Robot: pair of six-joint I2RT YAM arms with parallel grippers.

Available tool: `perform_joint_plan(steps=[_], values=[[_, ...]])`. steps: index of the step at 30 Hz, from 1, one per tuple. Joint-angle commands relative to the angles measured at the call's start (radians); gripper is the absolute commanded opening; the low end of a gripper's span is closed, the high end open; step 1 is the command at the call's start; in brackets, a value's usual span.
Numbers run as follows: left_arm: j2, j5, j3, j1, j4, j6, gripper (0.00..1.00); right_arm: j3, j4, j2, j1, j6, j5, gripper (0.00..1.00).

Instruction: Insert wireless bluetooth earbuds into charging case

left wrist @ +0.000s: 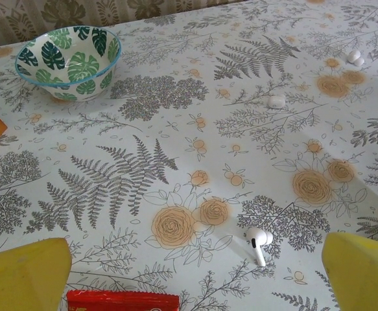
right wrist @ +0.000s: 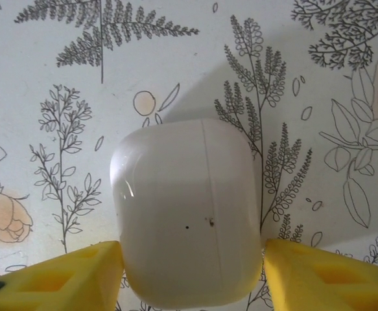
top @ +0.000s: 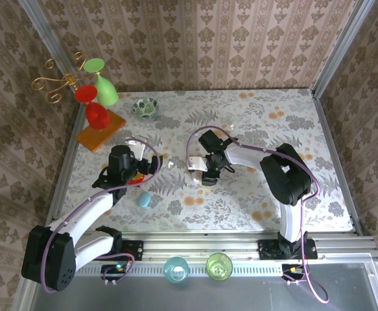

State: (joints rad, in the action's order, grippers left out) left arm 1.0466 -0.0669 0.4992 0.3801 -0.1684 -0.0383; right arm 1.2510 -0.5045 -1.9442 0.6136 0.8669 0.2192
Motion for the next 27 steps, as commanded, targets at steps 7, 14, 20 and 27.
perform_joint_plan(steps=[7, 14, 20, 27], values=[[0.001, -0.017, 0.004, 0.005, -0.011, -0.017, 1.00, -0.002, -0.041, 0.005, 0.002, 0.001, 0.002, 0.45], [-0.012, -0.085, 0.017, 0.004, 0.062, -0.067, 1.00, -0.047, 0.042, 0.081, -0.011, -0.030, 0.046, 0.44], [-0.004, -0.195, 0.044, 0.008, 0.115, -0.296, 1.00, -0.115, 0.165, 0.170, -0.012, -0.051, -0.027, 0.41], [0.052, -0.438, 0.064, 0.019, 0.048, -0.642, 0.98, -0.181, 0.274, 0.319, -0.011, -0.082, -0.045, 0.40]])
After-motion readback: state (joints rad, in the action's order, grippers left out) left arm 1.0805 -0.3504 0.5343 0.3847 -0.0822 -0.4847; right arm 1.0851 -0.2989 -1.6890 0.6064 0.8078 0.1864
